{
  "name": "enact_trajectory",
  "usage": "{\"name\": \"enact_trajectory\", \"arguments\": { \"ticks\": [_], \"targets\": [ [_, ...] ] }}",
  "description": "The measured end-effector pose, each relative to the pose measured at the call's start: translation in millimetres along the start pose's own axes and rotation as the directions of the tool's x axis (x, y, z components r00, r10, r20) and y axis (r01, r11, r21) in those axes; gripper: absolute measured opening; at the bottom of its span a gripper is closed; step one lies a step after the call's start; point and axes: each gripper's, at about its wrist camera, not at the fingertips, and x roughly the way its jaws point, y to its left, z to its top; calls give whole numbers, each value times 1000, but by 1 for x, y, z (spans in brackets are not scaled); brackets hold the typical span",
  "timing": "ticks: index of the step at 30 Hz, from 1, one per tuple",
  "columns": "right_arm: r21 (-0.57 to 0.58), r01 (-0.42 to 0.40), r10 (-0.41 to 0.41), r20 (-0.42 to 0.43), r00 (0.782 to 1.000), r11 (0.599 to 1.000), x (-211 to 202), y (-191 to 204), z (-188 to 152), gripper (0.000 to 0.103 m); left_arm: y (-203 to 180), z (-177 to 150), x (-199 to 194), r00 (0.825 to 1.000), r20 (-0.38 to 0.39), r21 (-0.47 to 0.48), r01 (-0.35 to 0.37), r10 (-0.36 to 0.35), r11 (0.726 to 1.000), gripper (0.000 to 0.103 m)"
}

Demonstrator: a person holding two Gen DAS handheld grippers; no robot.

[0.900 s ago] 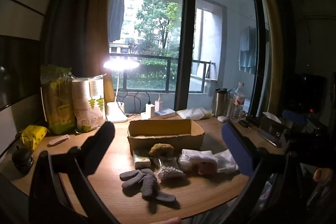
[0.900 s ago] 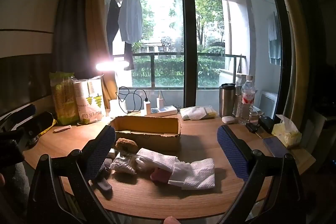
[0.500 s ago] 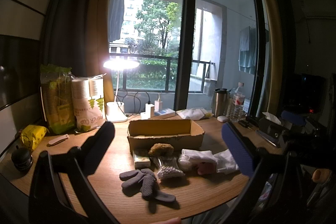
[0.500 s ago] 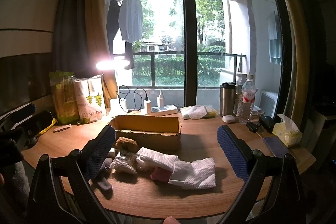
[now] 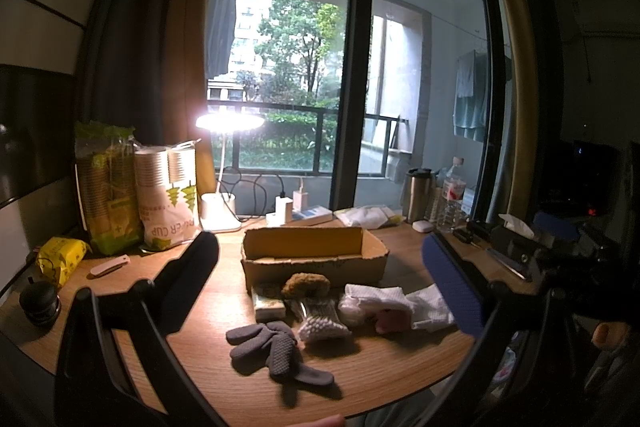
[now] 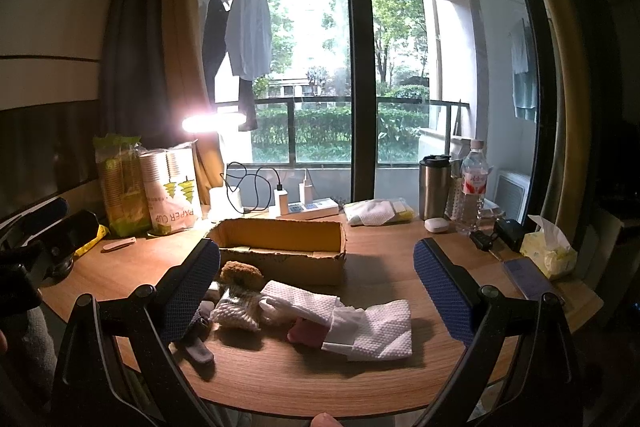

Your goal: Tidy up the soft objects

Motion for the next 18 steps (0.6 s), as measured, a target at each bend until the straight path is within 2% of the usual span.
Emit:
{"name": "enact_trajectory", "arguments": {
  "ticks": [18],
  "targets": [
    [4, 0, 0, -12, 1000, 1000, 4, -1, -2, 99, 0, 0, -1, 1000, -1, 1, 0, 0, 1000, 103]
  ]
}}
